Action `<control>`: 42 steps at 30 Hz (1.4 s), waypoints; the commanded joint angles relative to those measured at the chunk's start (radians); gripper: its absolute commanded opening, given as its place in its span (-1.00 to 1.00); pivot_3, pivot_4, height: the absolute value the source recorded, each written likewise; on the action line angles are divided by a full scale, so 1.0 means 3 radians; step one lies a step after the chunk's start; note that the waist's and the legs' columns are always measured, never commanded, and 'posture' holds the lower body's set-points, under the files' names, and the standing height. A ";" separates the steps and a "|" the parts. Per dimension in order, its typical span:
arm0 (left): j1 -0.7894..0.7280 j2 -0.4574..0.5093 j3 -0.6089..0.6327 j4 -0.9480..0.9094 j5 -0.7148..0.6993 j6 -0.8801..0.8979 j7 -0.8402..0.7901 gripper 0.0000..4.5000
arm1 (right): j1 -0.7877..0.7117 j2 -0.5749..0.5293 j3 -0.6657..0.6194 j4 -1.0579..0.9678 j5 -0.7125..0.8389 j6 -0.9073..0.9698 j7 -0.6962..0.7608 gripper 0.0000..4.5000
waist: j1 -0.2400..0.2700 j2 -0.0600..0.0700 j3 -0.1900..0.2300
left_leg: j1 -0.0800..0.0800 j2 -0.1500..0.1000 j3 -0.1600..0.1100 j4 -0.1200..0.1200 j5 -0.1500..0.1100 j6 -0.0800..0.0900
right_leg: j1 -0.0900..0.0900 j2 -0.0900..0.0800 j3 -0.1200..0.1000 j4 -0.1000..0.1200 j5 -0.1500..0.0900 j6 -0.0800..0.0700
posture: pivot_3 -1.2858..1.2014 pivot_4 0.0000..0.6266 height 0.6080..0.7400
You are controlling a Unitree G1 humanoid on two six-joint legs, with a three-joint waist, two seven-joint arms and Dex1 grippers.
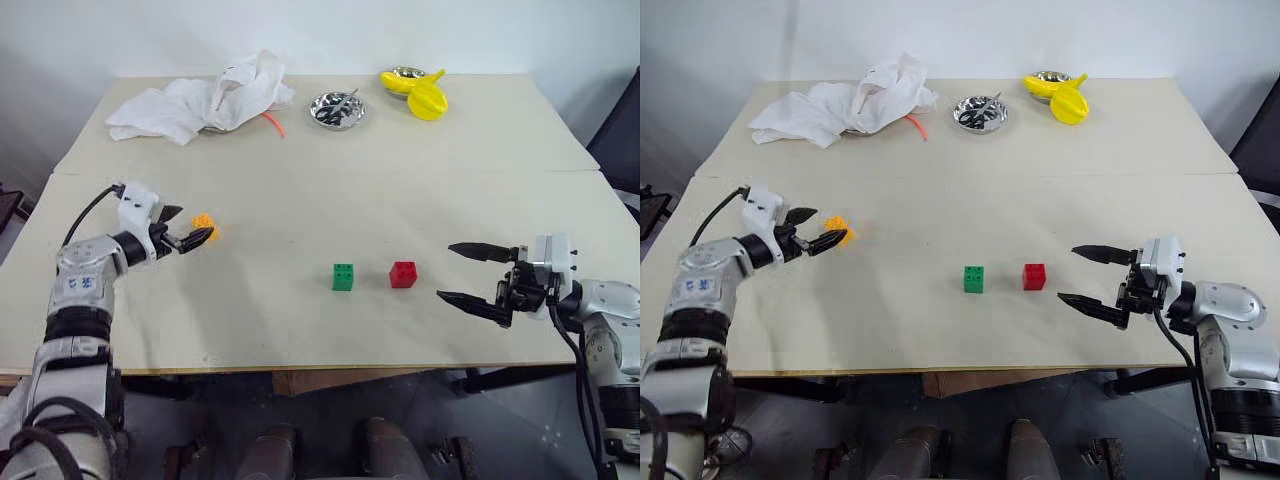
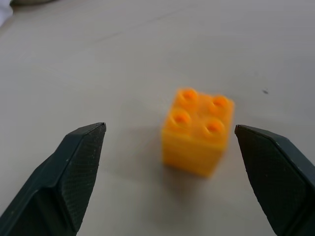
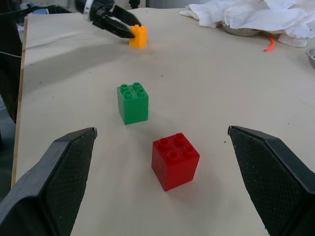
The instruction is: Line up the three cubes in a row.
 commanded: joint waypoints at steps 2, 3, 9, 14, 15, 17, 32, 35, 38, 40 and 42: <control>-0.0337 0.0034 -0.0116 0.0662 0.0219 -0.0306 -0.0148 0.98 | 0.0145 0.0013 -0.0139 -0.0229 0.0052 -0.0062 -0.0099 1.00 | 0.0001 0.0000 0.0000 | 0.0000 -0.0004 0.0000 0.0000 0.0000 0.0001 | -0.0005 -0.0002 -0.0005 0.0010 0.0000 0.0000 | 0.03 -0.52 1.00; -0.0391 0.0024 -0.0132 0.0752 0.0235 -0.0308 -0.0213 0.98 | 0.0182 0.0011 -0.0155 -0.0265 0.0059 -0.0063 -0.0121 1.00 | -0.0003 0.0000 0.0000 | -0.0002 -0.0005 0.0000 0.0000 0.0000 0.0002 | -0.0007 -0.0002 -0.0007 0.0011 0.0000 0.0000 | 0.03 -0.52 1.00; -0.0495 0.0019 -0.0174 0.0966 0.0317 -0.0420 -0.0419 0.48 | 0.0322 -0.0003 -0.0237 -0.0377 0.0080 -0.0065 -0.0200 1.00 | -0.0021 -0.0001 0.0000 | -0.0004 -0.0006 0.0000 0.0003 0.0001 0.0004 | -0.0008 -0.0005 -0.0011 0.0015 0.0000 0.0000 | 0.03 -0.52 1.00; -0.0509 -0.0036 -0.0111 0.1031 0.0298 -0.0518 -0.0364 -0.24 | 0.0391 -0.0021 -0.0269 -0.0379 0.0088 -0.0082 -0.0201 1.00 | -0.0030 -0.0001 0.0001 | -0.0005 -0.0007 -0.0001 0.0003 0.0001 0.0004 | -0.0008 -0.0014 -0.0012 0.0018 0.0000 0.0000 | 0.03 -0.52 1.00; -0.0505 -0.0048 -0.0102 0.1030 0.0288 -0.0548 -0.0390 -0.34 | 0.0394 -0.0029 -0.0277 -0.0359 0.0090 -0.0088 -0.0188 1.00 | -0.0030 -0.0001 0.0000 | -0.0005 -0.0008 -0.0001 0.0003 0.0001 0.0005 | -0.0008 -0.0015 -0.0012 0.0019 0.0000 0.0000 | 0.03 -0.52 1.00; -0.0498 -0.0089 -0.0034 0.0966 0.0177 -0.0625 -0.0611 -0.34 | 0.0402 -0.0061 -0.0293 -0.0306 0.0093 -0.0100 -0.0135 1.00 | -0.0027 -0.0001 0.0001 | -0.0005 -0.0008 -0.0001 0.0004 0.0001 0.0005 | -0.0008 -0.0015 -0.0012 0.0021 0.0000 0.0000 | 0.03 -0.52 1.00; -0.0278 -0.0542 -0.0912 -0.0397 0.0304 -0.0736 -0.2146 -0.34 | 0.0670 -0.0457 -0.0593 -0.0241 0.0174 0.0077 0.0215 1.00 | 0.0018 -0.0002 0.0001 | -0.0010 -0.0010 -0.0003 0.0017 0.0002 0.0009 | -0.0004 -0.0025 -0.0022 0.0018 0.0000 0.0000 | 0.03 -0.52 1.00; -0.0367 -0.0571 -0.1031 -0.0154 0.0463 -0.0899 -0.2055 -0.34 | 0.0716 -0.0486 -0.0629 -0.0293 0.0197 0.0107 0.0217 1.00 | 0.0011 -0.0003 0.0002 | -0.0010 -0.0009 -0.0002 0.0019 0.0002 0.0009 | -0.0004 -0.0022 -0.0021 0.0018 0.0000 0.0000 | 0.03 -0.52 1.00; -0.0469 -0.0599 -0.1063 0.0093 0.0547 -0.0968 -0.1931 -0.34 | 0.0785 -0.0509 -0.0687 -0.0362 0.0219 0.0138 0.0212 1.00 | 0.0029 -0.0004 0.0002 | -0.0010 -0.0009 -0.0002 0.0021 0.0002 0.0009 | -0.0004 -0.0022 -0.0022 0.0019 0.0000 0.0000 | 0.03 -0.52 1.00; -0.0500 -0.0597 -0.1066 0.0197 0.0569 -0.1024 -0.1907 -0.34 | 0.0847 -0.0508 -0.0723 -0.0416 0.0230 0.0149 0.0198 1.00 | 0.0041 -0.0004 0.0002 | -0.0011 -0.0010 -0.0002 0.0024 0.0002 0.0010 | -0.0003 -0.0022 -0.0022 0.0019 0.0000 0.0001 | 0.03 -0.52 1.00; -0.0510 -0.0599 -0.1057 0.0250 0.0570 -0.1054 -0.1901 -0.34 | 0.0897 -0.0496 -0.0751 -0.0457 0.0229 0.0156 0.0183 1.00 | 0.0043 -0.0004 0.0002 | -0.0011 -0.0010 -0.0002 0.0026 0.0001 0.0010 | -0.0003 -0.0023 -0.0022 0.0016 0.0000 0.0001 | 0.03 -0.52 1.00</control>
